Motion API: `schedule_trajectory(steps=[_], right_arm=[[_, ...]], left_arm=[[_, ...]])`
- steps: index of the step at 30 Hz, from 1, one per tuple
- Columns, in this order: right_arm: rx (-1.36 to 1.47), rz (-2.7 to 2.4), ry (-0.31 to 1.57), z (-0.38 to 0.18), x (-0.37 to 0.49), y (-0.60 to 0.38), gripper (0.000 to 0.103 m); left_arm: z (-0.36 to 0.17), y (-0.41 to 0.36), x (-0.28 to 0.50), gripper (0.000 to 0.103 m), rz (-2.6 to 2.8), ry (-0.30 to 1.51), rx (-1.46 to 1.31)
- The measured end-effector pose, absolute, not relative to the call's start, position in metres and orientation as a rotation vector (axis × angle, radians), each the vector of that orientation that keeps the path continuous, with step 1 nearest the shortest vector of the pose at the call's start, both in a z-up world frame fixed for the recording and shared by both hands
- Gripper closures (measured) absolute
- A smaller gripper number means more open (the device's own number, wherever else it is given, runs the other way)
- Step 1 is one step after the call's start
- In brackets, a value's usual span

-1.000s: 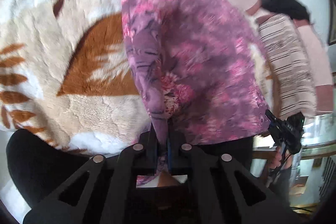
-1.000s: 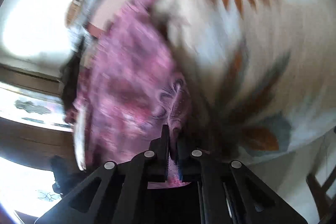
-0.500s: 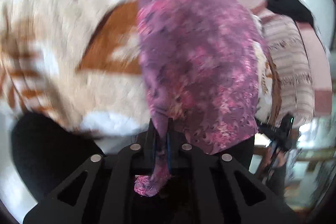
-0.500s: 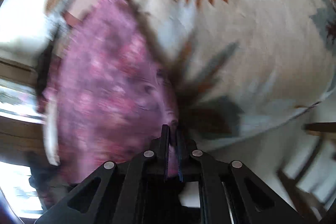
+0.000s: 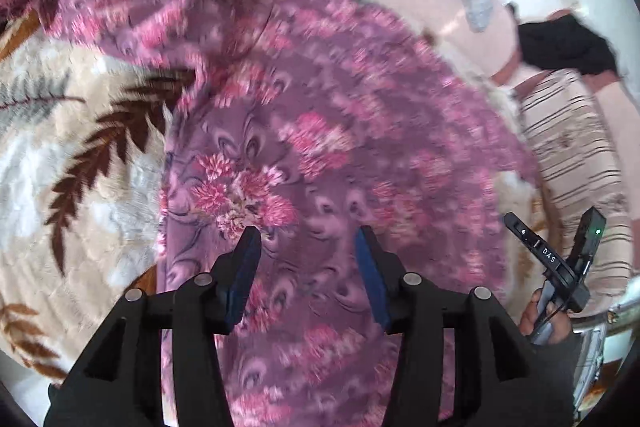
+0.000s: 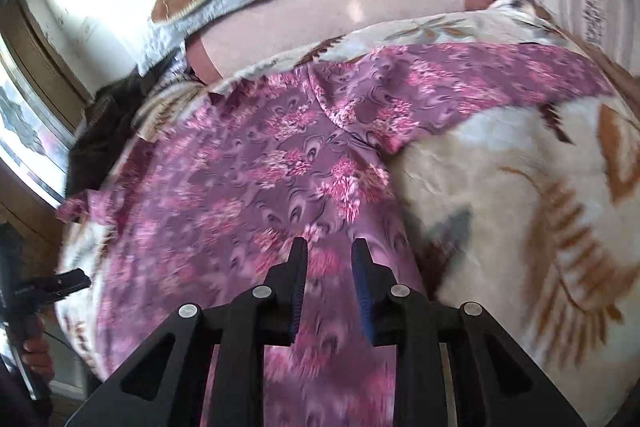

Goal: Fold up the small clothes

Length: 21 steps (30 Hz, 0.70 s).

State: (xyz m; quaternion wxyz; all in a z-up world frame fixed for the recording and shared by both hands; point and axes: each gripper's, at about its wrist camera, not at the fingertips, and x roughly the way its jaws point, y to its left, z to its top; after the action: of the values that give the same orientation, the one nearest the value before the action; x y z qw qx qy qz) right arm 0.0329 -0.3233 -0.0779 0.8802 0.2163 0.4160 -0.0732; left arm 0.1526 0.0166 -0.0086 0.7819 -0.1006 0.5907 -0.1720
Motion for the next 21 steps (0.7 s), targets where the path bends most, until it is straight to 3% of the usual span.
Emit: schedule_trajectory(steps=[2,6,10,14,21], right_arm=[[0.437,-0.162,0.978,-0.108,0.044,-0.324,0.079],[0.532,-0.133,0.896,-0.095,0.035,-0.353,0.083],[0.767,-0.34,0.689,-0.072,0.002,-0.461,0.071],[0.97,-0.629,0.597,-0.081,-0.029,-0.584,0.069],[1.11,-0.759,0.496,-0.11,-0.005,-0.67,0.055]], left_arm=[[-0.03,0.008,0.157,0.056,-0.335,1.327,-0.169],[-0.036,0.0,0.153,0.054,-0.325,1.272,-0.107],[-0.038,-0.006,0.158,0.045,-0.326,1.251,-0.09],[-0.039,-0.013,0.154,0.038,-0.333,1.209,-0.062],[-0.038,-0.032,0.154,0.035,-0.35,1.175,0.044]])
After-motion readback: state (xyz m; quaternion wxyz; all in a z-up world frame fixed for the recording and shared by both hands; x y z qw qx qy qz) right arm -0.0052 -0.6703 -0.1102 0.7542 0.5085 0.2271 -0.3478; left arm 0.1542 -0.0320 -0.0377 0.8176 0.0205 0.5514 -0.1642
